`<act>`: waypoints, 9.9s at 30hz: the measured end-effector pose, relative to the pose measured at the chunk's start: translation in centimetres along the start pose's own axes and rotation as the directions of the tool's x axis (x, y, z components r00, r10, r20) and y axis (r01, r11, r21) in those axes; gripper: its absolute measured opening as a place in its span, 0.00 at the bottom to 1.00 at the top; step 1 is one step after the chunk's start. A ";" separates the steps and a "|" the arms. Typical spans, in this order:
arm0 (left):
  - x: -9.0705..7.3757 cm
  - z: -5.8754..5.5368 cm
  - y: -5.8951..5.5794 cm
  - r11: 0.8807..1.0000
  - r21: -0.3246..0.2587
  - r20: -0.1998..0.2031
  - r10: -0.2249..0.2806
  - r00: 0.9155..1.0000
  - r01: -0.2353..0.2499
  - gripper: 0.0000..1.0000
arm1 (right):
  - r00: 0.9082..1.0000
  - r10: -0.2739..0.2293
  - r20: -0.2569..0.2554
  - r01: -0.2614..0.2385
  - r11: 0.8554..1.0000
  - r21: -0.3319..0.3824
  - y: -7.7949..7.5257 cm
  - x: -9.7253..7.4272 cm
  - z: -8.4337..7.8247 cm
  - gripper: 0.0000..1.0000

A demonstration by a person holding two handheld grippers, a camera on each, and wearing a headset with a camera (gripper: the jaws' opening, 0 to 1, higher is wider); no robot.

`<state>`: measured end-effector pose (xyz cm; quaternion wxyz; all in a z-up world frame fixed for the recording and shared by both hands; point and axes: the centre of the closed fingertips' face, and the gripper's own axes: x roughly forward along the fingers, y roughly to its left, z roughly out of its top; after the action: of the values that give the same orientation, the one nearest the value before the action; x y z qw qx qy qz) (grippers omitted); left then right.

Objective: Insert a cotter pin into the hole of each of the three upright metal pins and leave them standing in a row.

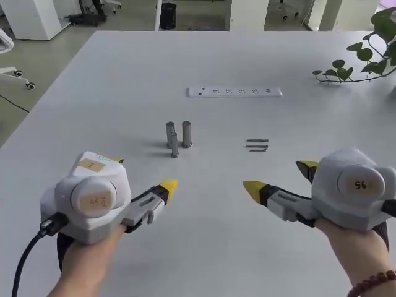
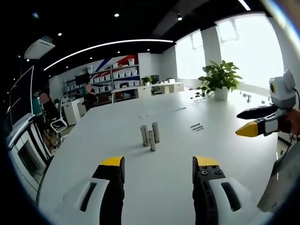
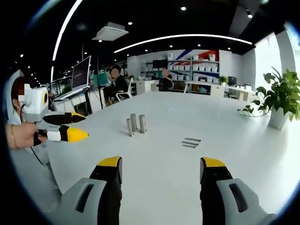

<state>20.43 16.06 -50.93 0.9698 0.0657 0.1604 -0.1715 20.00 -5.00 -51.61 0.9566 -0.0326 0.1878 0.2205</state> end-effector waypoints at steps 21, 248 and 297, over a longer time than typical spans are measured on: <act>7.9 -0.7 1.0 0.984 0.121 -0.044 -0.122 0.991 0.127 0.30 | 0.996 0.083 -0.024 -0.084 0.996 -0.024 -0.9 -1.3 1.7 0.54; 1.8 0.6 -8.3 0.896 -0.115 -0.129 -0.441 0.888 0.429 0.34 | 0.678 0.386 -0.626 -0.732 0.280 -0.621 6.5 4.9 -0.7 0.00; 0.8 1.6 -9.0 0.779 -0.423 -0.012 -0.517 0.856 0.464 0.00 | 0.666 0.489 -0.564 -0.707 0.170 -0.687 11.5 3.2 1.3 0.00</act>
<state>18.43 7.10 -50.39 0.8712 -0.1698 0.2651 -0.3767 18.08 6.80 -51.39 0.6006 -0.4614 0.1450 0.6366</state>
